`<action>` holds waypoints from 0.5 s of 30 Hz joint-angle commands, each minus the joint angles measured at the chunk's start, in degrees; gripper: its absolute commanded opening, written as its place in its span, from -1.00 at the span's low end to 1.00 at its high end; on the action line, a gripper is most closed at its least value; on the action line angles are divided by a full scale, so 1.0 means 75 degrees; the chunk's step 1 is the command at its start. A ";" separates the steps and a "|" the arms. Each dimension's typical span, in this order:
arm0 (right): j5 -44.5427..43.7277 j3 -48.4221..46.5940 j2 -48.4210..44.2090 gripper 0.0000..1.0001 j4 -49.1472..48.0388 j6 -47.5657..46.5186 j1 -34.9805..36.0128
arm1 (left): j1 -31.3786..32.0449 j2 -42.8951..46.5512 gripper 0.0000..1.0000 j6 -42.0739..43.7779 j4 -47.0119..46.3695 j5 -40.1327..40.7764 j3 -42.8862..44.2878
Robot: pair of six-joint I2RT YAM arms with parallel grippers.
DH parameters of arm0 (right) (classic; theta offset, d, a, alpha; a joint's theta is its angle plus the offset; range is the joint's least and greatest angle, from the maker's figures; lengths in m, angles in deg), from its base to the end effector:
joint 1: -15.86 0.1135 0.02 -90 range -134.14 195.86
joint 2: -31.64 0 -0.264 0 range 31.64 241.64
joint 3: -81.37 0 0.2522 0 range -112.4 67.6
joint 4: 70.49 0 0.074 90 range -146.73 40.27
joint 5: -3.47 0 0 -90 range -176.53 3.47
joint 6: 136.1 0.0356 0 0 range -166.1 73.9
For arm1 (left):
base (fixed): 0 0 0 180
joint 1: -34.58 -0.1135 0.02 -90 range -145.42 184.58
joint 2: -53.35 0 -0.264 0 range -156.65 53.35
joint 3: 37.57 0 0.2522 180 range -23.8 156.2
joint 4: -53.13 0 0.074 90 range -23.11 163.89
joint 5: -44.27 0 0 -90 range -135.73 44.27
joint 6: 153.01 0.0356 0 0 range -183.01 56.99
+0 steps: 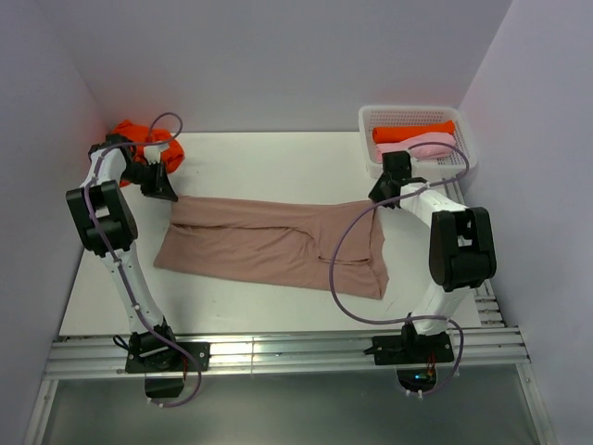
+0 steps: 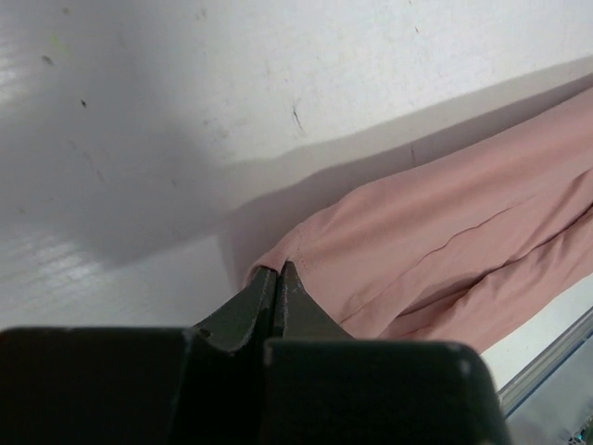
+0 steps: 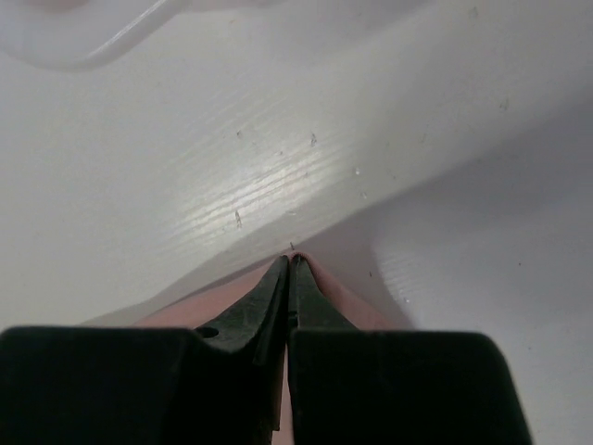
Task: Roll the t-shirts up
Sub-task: Fold the tshirt
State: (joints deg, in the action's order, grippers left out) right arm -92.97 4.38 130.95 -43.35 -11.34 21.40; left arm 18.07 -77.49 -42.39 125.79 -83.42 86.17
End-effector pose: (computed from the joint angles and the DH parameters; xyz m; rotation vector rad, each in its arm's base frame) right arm 0.3658 0.0315 0.1951 0.6630 2.3429 0.1811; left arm 0.4482 0.1102 0.1815 0.1767 2.6554 -0.7848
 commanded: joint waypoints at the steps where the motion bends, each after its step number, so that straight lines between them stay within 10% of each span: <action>1: -0.0396 -0.0348 0.0118 -1.00 0.0078 -0.0170 -0.0223 | 0.0010 -0.0143 -0.99 -0.0194 -0.0294 -0.0002 0.0465; 8: -0.0256 -0.0524 0.0341 -0.85 0.0207 -0.0217 -0.0317 | 0.0232 -0.0518 -0.89 -0.0183 -0.0423 0.0068 0.0677; 15: -0.0243 -0.0184 0.0025 -0.25 0.0207 -0.0088 -0.0317 | 0.0233 -0.0308 0.04 -0.0277 -0.0680 0.0092 0.0712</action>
State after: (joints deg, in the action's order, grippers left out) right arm -93.27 3.38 133.29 -42.03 -11.66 19.56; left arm 20.06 -81.95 -44.14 122.62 -82.75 88.99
